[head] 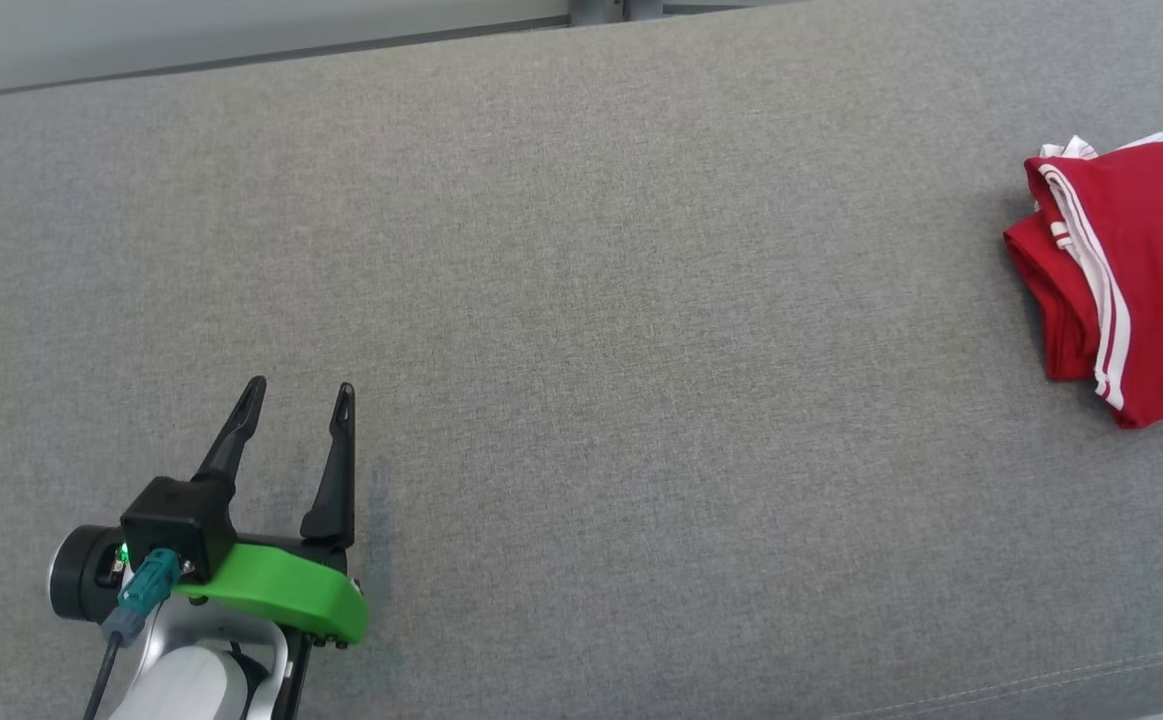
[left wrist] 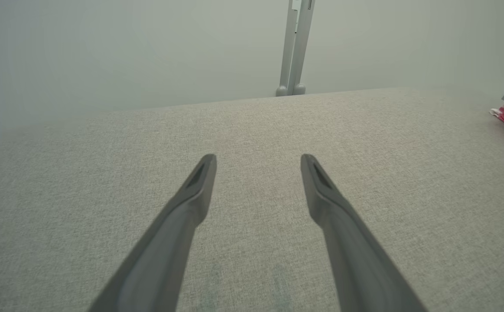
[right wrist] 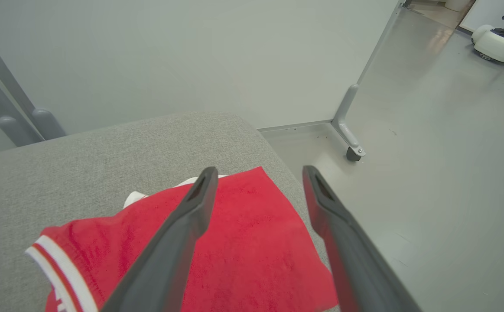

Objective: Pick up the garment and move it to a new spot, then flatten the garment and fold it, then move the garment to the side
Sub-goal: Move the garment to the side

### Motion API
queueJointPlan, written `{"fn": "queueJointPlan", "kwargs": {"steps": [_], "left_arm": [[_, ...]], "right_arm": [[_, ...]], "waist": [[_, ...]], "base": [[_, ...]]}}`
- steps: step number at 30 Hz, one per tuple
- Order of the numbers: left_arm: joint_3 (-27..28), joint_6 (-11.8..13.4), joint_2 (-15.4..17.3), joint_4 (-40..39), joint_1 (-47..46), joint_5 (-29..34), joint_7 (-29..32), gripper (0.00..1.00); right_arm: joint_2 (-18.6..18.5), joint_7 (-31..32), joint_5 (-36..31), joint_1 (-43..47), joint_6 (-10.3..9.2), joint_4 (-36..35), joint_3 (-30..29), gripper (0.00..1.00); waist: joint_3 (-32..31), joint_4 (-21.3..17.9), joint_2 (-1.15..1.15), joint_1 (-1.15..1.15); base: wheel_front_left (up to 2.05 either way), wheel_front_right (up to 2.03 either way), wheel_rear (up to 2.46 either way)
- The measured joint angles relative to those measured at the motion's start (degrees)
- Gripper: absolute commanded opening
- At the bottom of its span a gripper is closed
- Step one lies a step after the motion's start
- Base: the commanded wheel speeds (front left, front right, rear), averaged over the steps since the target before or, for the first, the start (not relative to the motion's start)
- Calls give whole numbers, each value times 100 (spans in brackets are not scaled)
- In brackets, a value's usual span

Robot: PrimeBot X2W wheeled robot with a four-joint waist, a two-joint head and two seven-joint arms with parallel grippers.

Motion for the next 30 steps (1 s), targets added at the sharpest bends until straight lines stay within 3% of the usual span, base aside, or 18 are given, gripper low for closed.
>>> {"fn": "queueJointPlan", "kwargs": {"steps": [8,17,23,30], "left_arm": [[74,-167,-194,193,-24,-227,-263,100],[425,-369,-501,488,44,-835,-490,100],[661,-313,-572,631,296,-991,-569,100],[882,-220,-592,684,588,-890,-636,100]], "right_arm": [[127,-257,517,-140,-1,-285,1173,100],[230,-309,1624,227,0,-1170,2628,100],[382,-253,2237,939,0,-1952,3075,100],[695,-278,2374,2040,-1,-2973,3153,100]], "waist": [[-525,-96,0,0],[-1178,-140,0,0],[-1537,-125,0,0],[-1699,-25,0,0]], "base": [[0,0,0],[0,0,0],[0,0,0],[0,0,0]]}}
